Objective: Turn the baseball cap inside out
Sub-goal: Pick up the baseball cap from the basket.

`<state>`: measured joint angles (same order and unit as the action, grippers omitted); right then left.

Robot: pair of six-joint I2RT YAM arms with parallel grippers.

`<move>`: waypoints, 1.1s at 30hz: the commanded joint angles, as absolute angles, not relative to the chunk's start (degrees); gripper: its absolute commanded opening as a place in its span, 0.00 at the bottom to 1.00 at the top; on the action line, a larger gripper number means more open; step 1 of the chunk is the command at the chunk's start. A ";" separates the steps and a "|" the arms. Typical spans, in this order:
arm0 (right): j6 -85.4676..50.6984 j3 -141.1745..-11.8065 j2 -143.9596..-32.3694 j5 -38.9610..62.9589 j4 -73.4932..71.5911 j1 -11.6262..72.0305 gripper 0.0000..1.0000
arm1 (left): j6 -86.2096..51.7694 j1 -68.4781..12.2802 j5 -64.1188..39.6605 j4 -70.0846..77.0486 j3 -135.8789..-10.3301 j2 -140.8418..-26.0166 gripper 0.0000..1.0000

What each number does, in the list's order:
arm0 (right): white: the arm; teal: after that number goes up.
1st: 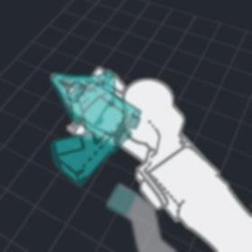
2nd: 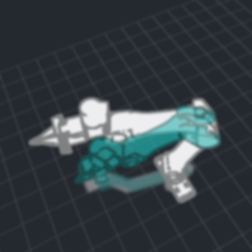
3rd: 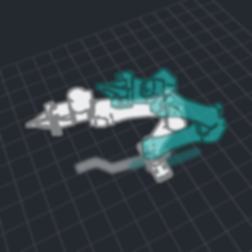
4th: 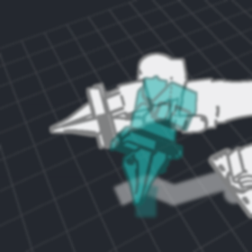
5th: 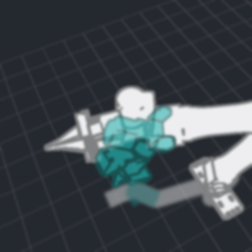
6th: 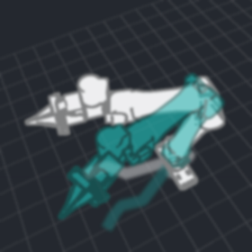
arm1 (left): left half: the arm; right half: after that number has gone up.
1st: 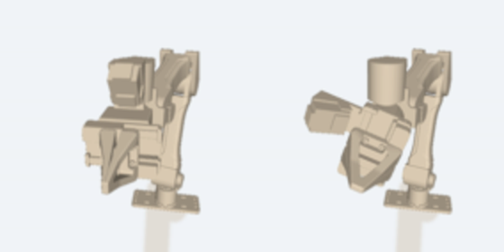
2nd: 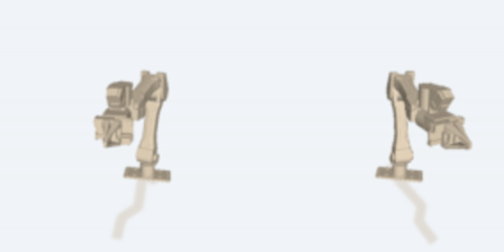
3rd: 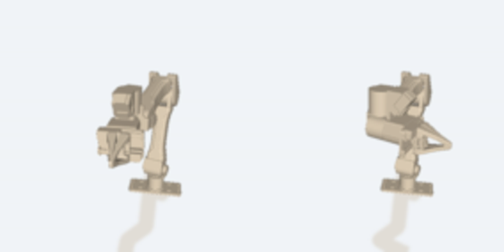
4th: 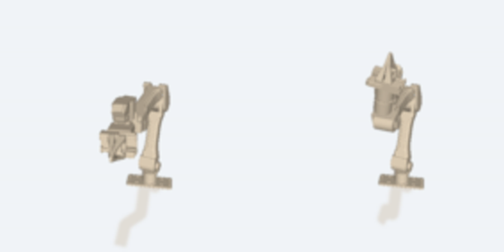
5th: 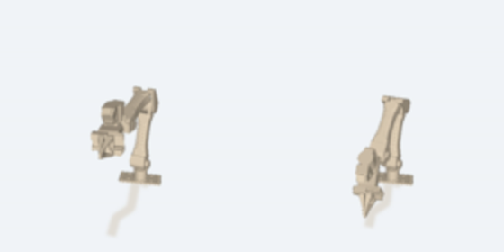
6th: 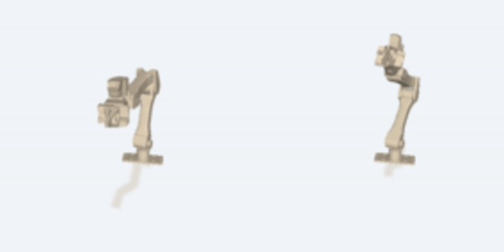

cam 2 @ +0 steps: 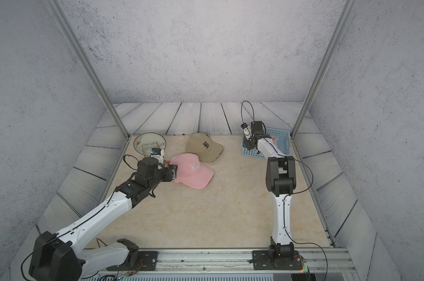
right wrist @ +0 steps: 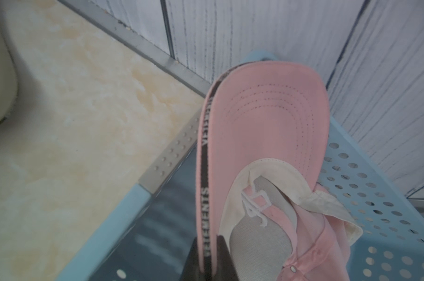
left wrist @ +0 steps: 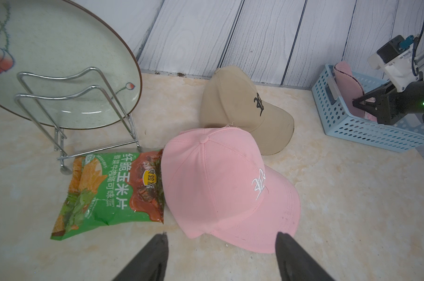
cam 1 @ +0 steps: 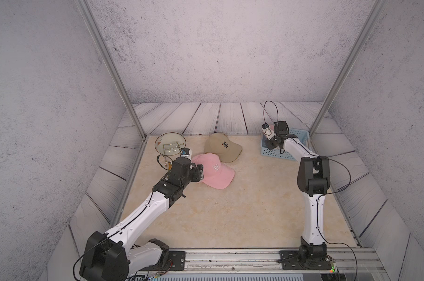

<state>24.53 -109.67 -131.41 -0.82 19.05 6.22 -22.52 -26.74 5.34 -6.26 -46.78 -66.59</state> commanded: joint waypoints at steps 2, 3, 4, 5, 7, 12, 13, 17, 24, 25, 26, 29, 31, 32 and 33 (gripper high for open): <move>26.80 -106.20 -123.84 -3.63 12.82 5.69 0.00 | -22.41 -26.28 5.45 -5.53 -47.20 -66.24 0.75; 27.22 -105.71 -122.45 -3.99 11.71 5.82 0.00 | -22.34 -26.28 5.25 -5.44 -47.27 -66.34 0.75; 27.48 -105.00 -121.00 -4.48 10.67 5.76 0.00 | -22.33 -26.28 5.05 -5.23 -47.31 -66.42 0.75; 27.81 -104.15 -119.41 -4.70 9.41 5.84 0.00 | -22.25 -26.28 4.85 -5.16 -47.29 -66.44 0.75; 27.96 -102.43 -115.63 -4.62 6.99 5.84 0.00 | -21.85 -26.28 4.21 -4.74 -47.36 -66.47 0.75; 26.87 -99.93 -107.69 -0.05 5.65 5.71 0.00 | -16.94 -26.28 -1.87 -2.09 -46.08 -64.42 0.77; 26.41 -99.85 -106.37 1.19 6.31 5.79 0.00 | -16.73 -26.28 -1.84 -0.59 -45.30 -63.82 0.77; 24.08 -99.54 -101.08 9.79 12.07 5.80 0.00 | -15.11 -26.28 -2.13 3.55 -44.08 -62.51 0.77; 16.34 -96.75 -92.23 30.75 24.00 5.87 0.00 | -9.53 -26.28 -9.06 5.66 -48.35 -63.98 0.74; 14.94 -96.41 -91.26 33.44 26.04 5.81 0.00 | -8.76 -26.33 -10.41 7.20 -48.39 -64.25 0.73; 13.41 -95.82 -90.28 35.72 28.26 5.83 0.00 | -7.63 -26.36 -11.81 8.72 -48.47 -64.51 0.72; 9.20 -91.97 -86.64 41.09 34.00 5.82 0.00 | -0.54 -26.49 -19.59 12.81 -49.40 -65.73 0.72; 5.51 -87.10 -83.84 44.94 34.44 5.94 0.00 | 3.41 -26.59 -22.92 11.88 -51.74 -67.06 0.73; 4.78 -84.65 -82.34 47.46 34.83 6.06 0.00 | 5.73 -26.63 -24.65 10.12 -53.62 -67.94 0.74; 4.69 -82.40 -81.08 49.70 35.57 6.17 0.00 | 8.69 -26.70 -26.87 7.89 -55.59 -68.87 0.75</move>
